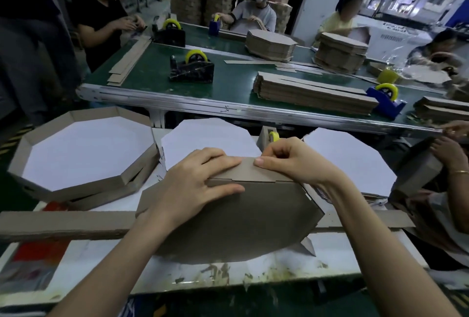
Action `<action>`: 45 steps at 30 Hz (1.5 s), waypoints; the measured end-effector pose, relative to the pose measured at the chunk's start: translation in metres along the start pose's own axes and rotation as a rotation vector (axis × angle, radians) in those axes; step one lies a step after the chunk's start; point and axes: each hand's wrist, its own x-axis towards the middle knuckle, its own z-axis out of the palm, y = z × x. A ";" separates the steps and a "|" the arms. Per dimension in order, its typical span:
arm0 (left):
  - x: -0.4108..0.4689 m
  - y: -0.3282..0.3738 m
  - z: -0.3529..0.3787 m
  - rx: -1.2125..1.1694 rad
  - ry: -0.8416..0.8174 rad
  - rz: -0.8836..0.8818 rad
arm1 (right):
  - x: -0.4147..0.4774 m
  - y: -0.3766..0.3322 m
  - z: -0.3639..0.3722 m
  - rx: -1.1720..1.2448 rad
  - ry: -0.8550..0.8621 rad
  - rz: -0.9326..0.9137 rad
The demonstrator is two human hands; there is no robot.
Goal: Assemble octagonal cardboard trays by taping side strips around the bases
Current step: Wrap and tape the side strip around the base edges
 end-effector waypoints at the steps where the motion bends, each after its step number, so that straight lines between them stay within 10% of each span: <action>1: 0.000 0.000 -0.001 -0.005 0.016 0.014 | -0.001 0.000 0.001 0.004 0.003 -0.009; 32: 0.004 -0.012 -0.009 0.047 -0.034 -0.003 | 0.033 0.008 0.010 -0.014 -0.008 0.001; 38: 0.002 -0.017 -0.007 -0.098 0.047 -0.054 | 0.071 0.093 -0.010 0.445 0.599 0.437; 45: 0.007 -0.020 -0.002 -0.146 0.016 -0.083 | 0.105 0.189 -0.009 0.293 0.425 0.874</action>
